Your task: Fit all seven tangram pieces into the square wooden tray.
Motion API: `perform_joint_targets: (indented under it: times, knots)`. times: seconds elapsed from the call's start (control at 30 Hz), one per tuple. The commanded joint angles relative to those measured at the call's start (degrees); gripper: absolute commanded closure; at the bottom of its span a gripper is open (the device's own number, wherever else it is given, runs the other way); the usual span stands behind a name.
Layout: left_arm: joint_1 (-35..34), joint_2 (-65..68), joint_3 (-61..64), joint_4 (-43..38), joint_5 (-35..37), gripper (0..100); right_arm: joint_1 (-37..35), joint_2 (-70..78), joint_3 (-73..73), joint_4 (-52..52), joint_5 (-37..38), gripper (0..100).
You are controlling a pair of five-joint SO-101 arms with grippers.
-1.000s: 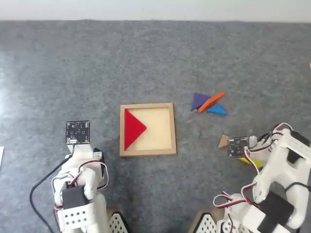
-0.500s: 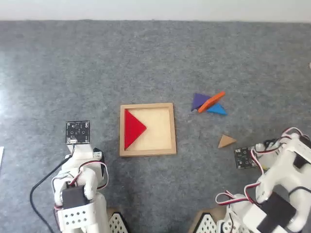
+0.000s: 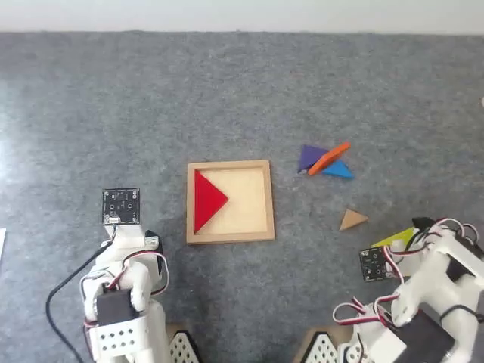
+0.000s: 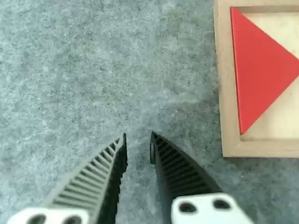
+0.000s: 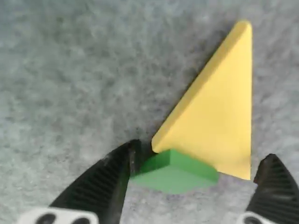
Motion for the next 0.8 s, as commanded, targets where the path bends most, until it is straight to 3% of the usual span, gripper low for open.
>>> perform_joint_targets:
  times: [0.0, 0.13, 0.37, 0.7, 0.77]
  knots:
    - [0.0, -1.1, -0.7, 0.2, -0.1, 92, -2.8, 0.1, 1.5, -2.4, 0.4, 61.5]
    - [0.0, -1.1, -0.7, 0.2, -0.1, 92, -5.8, 0.0, 0.5, 0.5, -4.6, 62.1]
    - [0.0, -1.1, -0.7, 0.2, -0.1, 92, -11.7, 0.2, -11.8, 21.7, -12.0, 80.4]
    - [0.0, -1.1, -0.7, 0.2, -0.1, 92, -12.4, 0.0, -11.7, 23.1, -15.7, 78.3]
    - [0.0, -1.1, -0.7, 0.2, -0.1, 92, -11.8, -0.9, -12.2, 23.1, -15.6, 74.2]
